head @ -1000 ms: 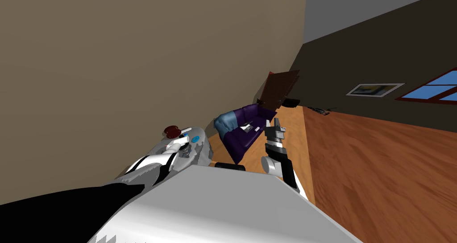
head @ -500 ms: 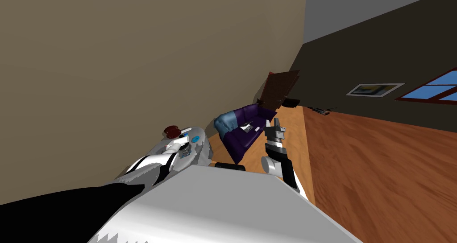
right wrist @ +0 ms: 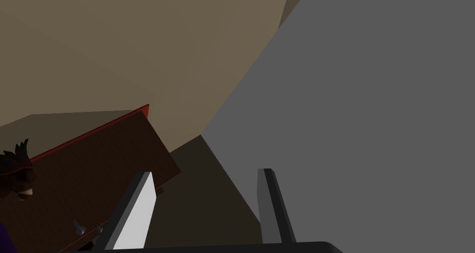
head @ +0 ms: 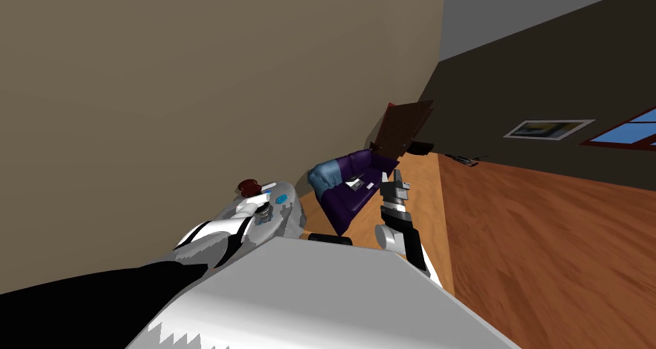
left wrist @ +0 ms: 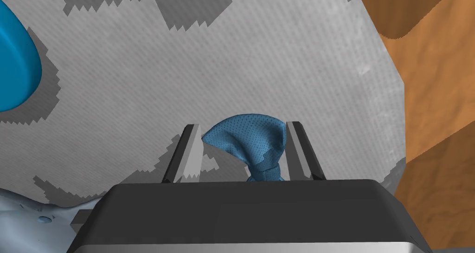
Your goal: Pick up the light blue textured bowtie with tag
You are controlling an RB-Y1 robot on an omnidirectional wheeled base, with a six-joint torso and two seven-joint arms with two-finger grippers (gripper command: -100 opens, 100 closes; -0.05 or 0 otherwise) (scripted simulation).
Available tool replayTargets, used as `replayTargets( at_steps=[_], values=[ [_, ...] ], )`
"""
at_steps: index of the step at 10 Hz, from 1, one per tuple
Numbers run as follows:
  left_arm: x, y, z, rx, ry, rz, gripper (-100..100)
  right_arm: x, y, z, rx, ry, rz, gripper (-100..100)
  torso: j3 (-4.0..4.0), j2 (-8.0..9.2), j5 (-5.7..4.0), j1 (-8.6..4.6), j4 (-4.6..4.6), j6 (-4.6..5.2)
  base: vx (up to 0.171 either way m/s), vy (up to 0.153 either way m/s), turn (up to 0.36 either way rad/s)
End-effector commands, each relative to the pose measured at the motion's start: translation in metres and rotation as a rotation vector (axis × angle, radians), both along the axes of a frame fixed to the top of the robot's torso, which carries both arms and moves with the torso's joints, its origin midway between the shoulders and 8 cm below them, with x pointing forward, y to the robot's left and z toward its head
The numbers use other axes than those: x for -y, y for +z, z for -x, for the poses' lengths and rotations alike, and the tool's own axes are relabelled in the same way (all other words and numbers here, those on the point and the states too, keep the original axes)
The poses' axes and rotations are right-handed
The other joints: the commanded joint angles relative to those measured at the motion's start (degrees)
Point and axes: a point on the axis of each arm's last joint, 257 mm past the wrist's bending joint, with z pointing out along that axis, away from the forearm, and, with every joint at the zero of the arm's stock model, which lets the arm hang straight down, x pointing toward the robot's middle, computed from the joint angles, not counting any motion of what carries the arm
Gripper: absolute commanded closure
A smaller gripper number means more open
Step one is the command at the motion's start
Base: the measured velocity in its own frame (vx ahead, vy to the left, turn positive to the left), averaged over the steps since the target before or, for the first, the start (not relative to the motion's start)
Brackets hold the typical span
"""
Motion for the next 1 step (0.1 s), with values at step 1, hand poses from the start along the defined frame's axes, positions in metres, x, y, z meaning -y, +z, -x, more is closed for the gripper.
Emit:
replayTargets(
  at_steps=[1],
  values=[
    [0.0000, 0.0000, 0.0000, 0.000, 0.000, 0.000, 0, 0.0000, 0.0000, 0.0000, 0.000, 0.000, 0.000, 0, 0.00, 0.00, 0.00, 0.00, 0.00, 0.00, 0.000, 0.000, 0.000]
  ],
)
